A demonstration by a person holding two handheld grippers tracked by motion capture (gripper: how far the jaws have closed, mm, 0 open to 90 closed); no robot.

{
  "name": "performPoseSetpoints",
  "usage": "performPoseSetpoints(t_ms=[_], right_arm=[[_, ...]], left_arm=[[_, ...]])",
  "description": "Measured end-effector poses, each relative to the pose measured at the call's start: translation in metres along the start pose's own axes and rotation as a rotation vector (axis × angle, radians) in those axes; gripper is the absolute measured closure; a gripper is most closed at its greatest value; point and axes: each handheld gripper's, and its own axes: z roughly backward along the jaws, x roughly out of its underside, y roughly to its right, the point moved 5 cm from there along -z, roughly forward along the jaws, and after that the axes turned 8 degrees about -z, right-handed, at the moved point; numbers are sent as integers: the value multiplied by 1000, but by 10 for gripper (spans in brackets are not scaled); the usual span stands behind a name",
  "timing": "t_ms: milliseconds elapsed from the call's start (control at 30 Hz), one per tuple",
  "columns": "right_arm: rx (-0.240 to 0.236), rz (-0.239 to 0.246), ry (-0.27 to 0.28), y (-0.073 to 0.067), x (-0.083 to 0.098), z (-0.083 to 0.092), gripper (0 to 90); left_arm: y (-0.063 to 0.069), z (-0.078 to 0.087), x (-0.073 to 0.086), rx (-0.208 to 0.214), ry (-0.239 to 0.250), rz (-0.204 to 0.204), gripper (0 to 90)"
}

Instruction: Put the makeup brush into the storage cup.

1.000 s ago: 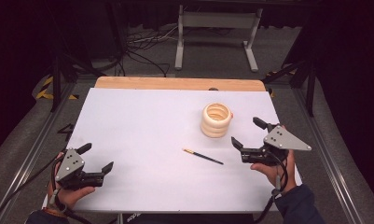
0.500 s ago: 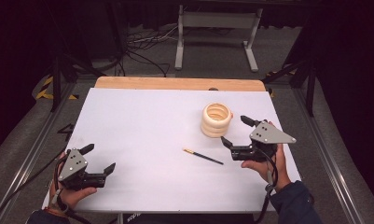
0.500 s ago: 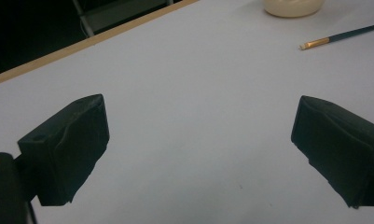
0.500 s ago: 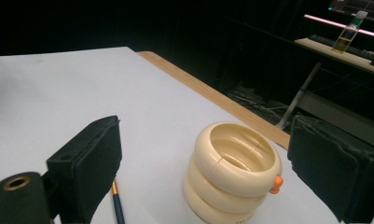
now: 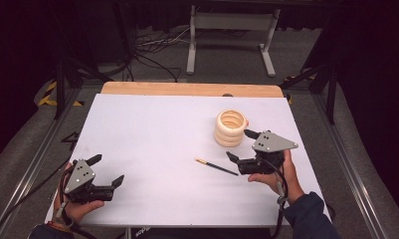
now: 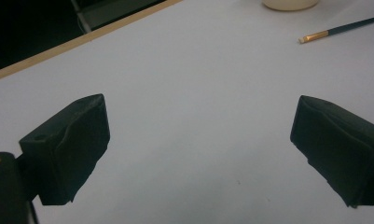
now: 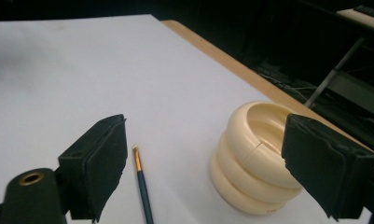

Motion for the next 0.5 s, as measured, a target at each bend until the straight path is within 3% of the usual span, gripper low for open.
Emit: performPoseSetpoints(t_ms=[500], right_arm=[[-77, 8, -135, -14, 24, -28, 151]], left_arm=[[3, -2, 0, 28, -5, -15, 54]])
